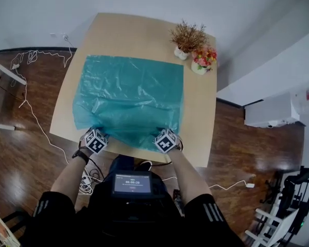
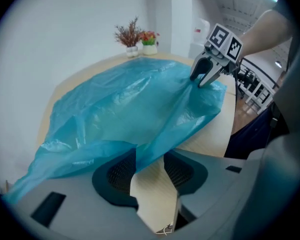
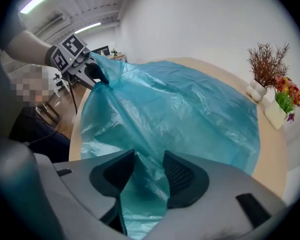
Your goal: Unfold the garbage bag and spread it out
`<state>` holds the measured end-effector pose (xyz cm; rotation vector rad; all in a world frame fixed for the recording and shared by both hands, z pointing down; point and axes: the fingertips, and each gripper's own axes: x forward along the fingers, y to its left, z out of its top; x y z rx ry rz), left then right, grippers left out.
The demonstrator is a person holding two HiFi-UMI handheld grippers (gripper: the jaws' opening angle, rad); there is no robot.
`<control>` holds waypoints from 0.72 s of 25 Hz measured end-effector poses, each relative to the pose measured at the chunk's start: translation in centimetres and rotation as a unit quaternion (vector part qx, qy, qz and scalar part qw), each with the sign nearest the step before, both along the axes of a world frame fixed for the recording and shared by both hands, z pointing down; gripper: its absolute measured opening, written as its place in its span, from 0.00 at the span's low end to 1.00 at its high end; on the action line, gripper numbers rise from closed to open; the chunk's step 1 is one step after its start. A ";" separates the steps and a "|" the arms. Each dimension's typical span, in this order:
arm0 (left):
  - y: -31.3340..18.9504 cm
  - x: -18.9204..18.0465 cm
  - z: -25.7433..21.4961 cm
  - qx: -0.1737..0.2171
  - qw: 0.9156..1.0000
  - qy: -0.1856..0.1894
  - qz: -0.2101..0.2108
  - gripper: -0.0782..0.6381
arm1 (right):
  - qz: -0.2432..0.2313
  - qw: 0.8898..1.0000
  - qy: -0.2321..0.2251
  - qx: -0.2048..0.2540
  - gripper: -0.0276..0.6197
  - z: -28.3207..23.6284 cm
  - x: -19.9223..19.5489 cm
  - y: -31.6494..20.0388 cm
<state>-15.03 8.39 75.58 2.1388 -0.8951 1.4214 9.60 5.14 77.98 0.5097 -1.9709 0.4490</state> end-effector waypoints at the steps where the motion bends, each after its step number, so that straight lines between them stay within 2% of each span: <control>1: 0.4 -0.4 -0.4 0.001 1.000 0.008 -0.009 0.37 | 0.001 1.000 0.001 0.004 0.40 -0.1 0.1 -0.1; 6: 2.3 -2.2 -2.2 -0.004 0.998 0.034 -0.044 0.39 | 0.021 0.999 0.004 0.025 0.41 -0.9 0.3 -0.8; 9: 3.8 -3.1 -3.3 -0.014 0.996 0.053 -0.064 0.45 | 0.038 0.999 0.002 0.025 0.47 -0.9 0.8 -1.1; 14: 7.0 -4.7 -4.7 -0.020 0.993 0.061 -0.097 0.46 | 0.034 0.999 0.004 0.025 0.47 -1.0 0.8 -1.5; 18: 8.5 -4.8 -6.9 0.002 0.993 0.065 -0.098 0.46 | 0.034 0.999 0.007 0.019 0.47 -0.8 0.6 -1.3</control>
